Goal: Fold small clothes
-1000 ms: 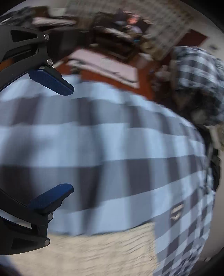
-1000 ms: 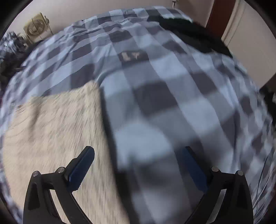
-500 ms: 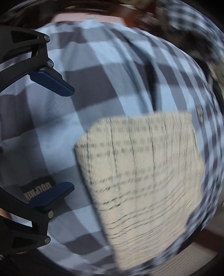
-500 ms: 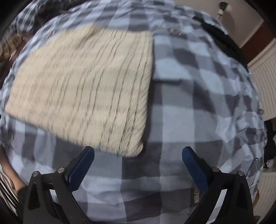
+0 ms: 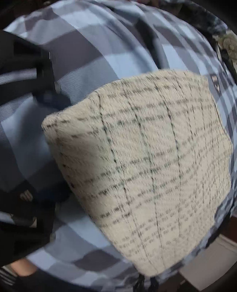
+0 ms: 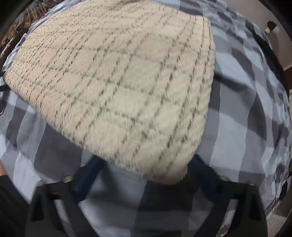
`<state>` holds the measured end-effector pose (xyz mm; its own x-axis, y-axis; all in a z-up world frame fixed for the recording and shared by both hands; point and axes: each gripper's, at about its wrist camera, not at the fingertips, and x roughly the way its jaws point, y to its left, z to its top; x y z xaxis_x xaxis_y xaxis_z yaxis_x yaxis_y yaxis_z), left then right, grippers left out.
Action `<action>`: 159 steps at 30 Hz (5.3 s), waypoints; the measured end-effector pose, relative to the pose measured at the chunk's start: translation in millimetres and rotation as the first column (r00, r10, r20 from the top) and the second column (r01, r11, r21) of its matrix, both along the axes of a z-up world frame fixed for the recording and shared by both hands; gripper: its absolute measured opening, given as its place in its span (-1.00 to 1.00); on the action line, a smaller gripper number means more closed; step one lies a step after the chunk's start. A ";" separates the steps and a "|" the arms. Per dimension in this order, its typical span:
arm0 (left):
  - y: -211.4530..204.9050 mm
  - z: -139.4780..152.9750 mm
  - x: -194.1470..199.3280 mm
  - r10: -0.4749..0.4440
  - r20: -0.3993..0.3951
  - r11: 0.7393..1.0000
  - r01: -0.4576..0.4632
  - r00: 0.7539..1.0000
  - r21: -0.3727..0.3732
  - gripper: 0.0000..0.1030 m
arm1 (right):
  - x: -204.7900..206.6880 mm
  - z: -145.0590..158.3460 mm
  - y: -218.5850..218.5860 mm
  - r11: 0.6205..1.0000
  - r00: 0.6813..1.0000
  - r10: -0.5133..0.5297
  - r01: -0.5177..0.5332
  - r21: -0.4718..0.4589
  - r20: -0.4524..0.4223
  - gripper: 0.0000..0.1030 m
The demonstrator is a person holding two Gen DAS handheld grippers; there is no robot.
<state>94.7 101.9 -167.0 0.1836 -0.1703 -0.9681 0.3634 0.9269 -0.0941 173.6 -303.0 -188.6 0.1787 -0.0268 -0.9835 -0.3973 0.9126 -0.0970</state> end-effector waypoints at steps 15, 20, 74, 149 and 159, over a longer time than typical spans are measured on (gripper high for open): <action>22.2 94.8 4.3 0.097 -0.011 0.979 -0.097 0.995 -0.181 -0.71 | -0.8 67.1 -8.2 0.950 0.990 -0.140 0.133 0.282 0.006 -0.64; 32.0 131.3 -41.8 0.070 -0.139 0.979 -0.095 0.988 -0.181 -0.71 | -33.4 99.9 -17.9 0.934 0.990 -0.137 0.140 0.329 -0.032 -0.64; -33.6 17.8 57.0 0.357 0.111 0.922 -0.369 0.928 0.119 1.00 | 57.7 23.9 155.9 0.972 0.980 -0.177 0.160 0.170 0.087 0.98; -2.1 103.2 -18.7 0.494 0.206 0.851 -0.518 0.845 0.084 1.00 | -45.8 15.0 -61.2 0.282 0.435 -0.799 0.881 0.380 -0.415 0.98; -9.9 93.5 -7.9 0.513 0.135 0.856 -0.517 0.848 0.000 1.00 | -7.8 -9.1 -25.9 0.330 0.494 -0.748 0.856 0.398 -0.443 0.97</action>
